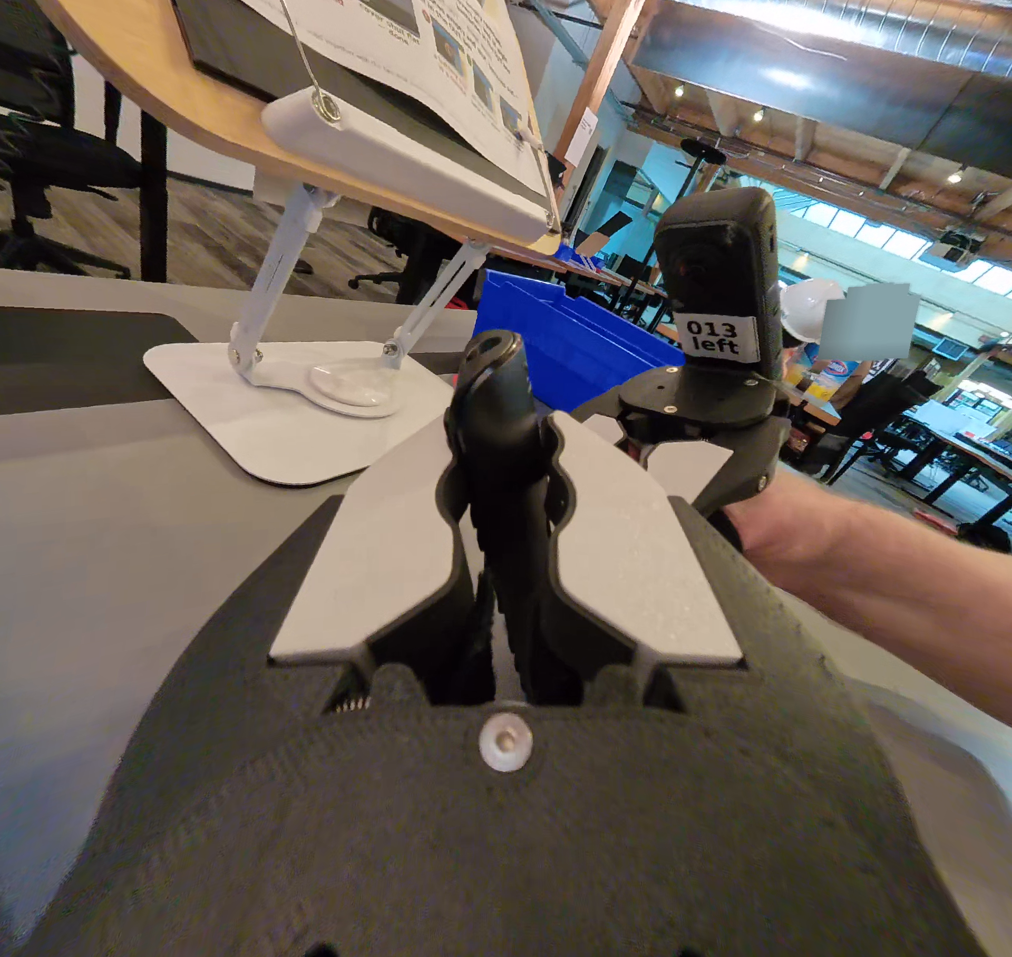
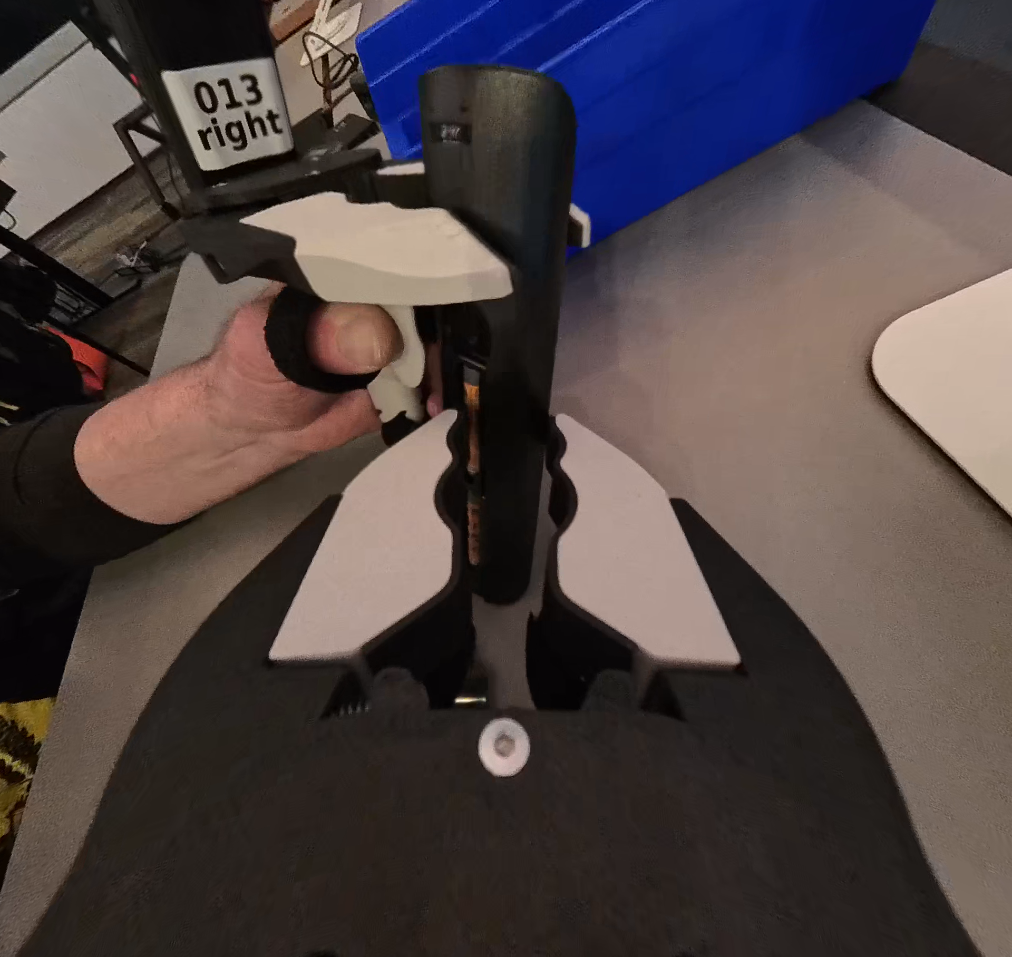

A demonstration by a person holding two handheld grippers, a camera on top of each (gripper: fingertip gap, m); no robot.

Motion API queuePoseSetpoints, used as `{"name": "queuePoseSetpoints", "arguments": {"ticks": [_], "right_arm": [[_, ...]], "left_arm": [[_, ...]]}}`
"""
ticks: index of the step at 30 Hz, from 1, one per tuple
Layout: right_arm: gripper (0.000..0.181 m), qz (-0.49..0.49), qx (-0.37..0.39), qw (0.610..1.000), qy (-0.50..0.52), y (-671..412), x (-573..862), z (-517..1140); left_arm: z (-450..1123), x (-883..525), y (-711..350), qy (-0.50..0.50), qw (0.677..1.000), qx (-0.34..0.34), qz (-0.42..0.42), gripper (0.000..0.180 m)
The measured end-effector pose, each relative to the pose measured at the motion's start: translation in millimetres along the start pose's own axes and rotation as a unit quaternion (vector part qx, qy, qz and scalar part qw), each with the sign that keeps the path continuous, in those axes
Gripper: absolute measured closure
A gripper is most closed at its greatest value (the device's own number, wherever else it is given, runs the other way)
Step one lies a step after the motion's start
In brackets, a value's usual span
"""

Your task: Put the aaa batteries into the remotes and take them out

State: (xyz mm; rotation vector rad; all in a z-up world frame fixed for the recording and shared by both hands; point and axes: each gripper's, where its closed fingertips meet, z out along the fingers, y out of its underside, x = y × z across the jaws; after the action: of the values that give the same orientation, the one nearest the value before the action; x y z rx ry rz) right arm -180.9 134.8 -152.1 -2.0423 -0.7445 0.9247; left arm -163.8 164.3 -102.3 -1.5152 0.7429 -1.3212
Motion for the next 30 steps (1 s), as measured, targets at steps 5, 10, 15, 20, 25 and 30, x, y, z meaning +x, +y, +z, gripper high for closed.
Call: {"name": "queuePoseSetpoints", "arguments": {"ticks": [5,10,15,20,25,30], "right_arm": [[0.153,0.001,-0.021,1.000,-0.016,6.3,-0.1,1.1],[0.153,-0.002,-0.060,0.998,-0.027,18.8,-1.9,-1.9],[0.153,-0.087,-0.127,0.986,0.067,12.9,2.9,0.1],[0.148,-0.168,-0.139,0.965,0.147,3.6,3.5,0.6],[0.143,-0.189,-0.095,0.971,0.115,4.7,-2.7,-1.0],[0.138,-0.402,-0.021,0.900,0.167,-8.8,-30.8,-13.7]], "left_arm": [[0.2,-1.4,-0.1,-0.001,1.000,0.005,-0.014,0.154],[4.0,7.2,-3.3,0.002,1.000,0.006,0.001,0.155],[-0.7,-3.0,-5.2,-0.013,1.000,0.022,-0.005,0.155],[-4.2,-0.3,-8.7,-0.004,1.000,0.026,0.014,0.155],[-2.2,0.1,-3.9,0.000,1.000,0.013,0.022,0.153],[-2.1,-8.4,0.2,0.005,1.000,0.010,-0.020,0.153]]}}
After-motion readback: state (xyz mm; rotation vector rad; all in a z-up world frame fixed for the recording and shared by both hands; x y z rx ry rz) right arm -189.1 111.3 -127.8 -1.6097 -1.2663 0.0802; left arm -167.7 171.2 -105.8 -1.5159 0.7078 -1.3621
